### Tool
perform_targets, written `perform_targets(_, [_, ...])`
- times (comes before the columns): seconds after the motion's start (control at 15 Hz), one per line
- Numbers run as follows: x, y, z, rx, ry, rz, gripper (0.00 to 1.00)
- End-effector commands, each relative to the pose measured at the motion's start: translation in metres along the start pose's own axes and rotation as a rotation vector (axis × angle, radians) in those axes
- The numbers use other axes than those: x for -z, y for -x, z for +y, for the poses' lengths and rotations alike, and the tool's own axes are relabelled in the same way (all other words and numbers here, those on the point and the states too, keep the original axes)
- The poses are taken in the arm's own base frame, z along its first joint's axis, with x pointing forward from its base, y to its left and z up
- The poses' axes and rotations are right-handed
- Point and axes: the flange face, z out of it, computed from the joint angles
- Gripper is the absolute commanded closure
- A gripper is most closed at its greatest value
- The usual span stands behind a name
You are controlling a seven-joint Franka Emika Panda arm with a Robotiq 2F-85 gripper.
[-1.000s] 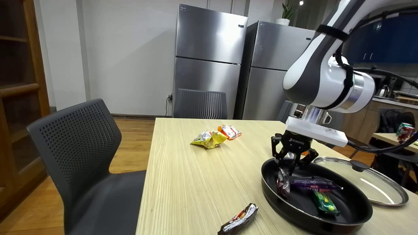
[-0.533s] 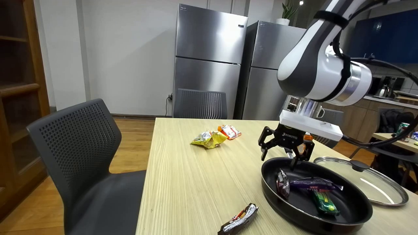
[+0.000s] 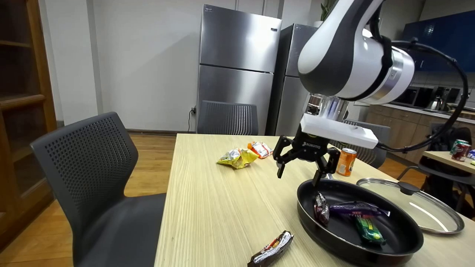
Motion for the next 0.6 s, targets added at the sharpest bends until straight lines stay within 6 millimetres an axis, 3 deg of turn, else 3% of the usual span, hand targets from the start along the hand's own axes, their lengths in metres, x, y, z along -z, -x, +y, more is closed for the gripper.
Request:
perform_targets(0.0, [0.012, 0.017, -0.025, 0.056, 0.035, -0.017, 0.0])
perform_targets(0.27, [-0.003, 0.03, -0.054, 0.087, 0.033, -0.043, 0.0])
perform_targets(0.53, [-0.018, 0.046, -0.07, 0.074, 0.027, -0.061, 0.0])
